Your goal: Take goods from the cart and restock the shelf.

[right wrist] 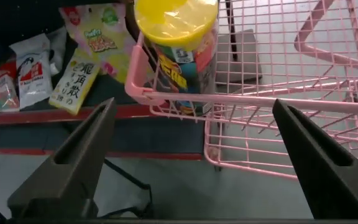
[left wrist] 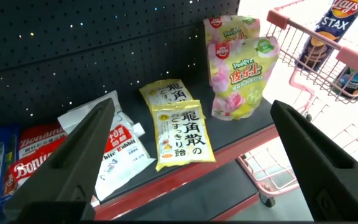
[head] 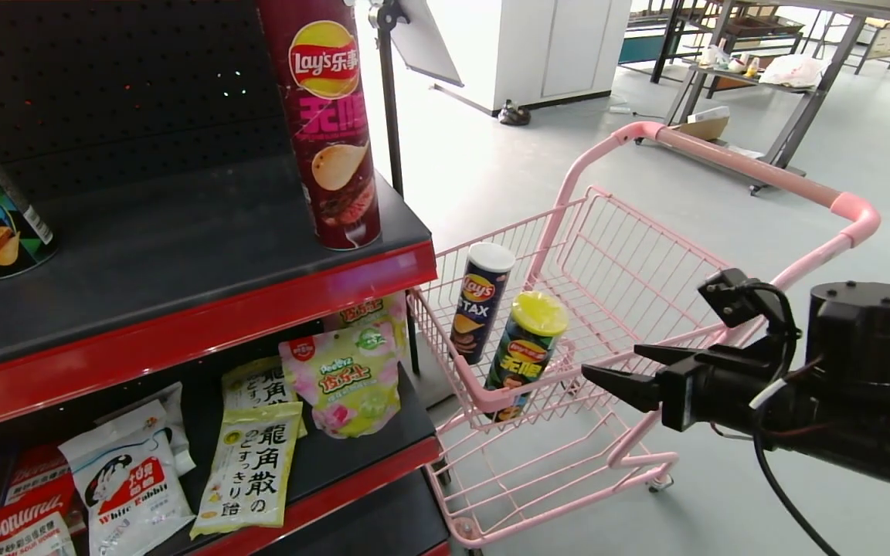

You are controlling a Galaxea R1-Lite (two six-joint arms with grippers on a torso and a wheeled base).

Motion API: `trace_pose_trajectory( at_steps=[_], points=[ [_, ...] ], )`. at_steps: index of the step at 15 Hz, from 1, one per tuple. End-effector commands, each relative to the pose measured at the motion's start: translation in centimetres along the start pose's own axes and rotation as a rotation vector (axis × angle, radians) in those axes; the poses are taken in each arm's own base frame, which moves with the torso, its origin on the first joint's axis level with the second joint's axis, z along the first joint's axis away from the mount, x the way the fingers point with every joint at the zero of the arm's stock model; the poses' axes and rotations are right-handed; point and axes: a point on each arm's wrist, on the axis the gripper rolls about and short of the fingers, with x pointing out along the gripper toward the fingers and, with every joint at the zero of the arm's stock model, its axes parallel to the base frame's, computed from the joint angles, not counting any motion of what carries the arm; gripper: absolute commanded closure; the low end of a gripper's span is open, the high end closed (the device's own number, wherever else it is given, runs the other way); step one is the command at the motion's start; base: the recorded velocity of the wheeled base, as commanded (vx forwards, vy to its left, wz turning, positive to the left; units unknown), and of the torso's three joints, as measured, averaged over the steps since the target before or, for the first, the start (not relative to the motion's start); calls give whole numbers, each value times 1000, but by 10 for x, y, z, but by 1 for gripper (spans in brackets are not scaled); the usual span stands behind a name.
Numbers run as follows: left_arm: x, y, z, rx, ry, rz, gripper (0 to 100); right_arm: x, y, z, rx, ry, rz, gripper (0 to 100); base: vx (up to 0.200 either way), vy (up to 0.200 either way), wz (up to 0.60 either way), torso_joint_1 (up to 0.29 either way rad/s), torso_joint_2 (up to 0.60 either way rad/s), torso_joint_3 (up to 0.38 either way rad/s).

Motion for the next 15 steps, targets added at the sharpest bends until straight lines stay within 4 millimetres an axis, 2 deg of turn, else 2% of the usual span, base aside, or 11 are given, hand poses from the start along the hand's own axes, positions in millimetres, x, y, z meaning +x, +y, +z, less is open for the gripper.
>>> trace_pose_trajectory(
  at_steps=[1,7,15],
  points=[
    [0,0,0,-1,1,0,0,22,-3,-5,-9,50,31,0,0,0,0,0,0,0],
    [0,0,0,-1,1,0,0,40,-4,-6,-37,74,107,0,0,0,0,0,0,0],
    [0,0,0,-1,1,0,0,88,-15,-4,-56,76,129,0,0,0,0,0,0,0]
  ],
)
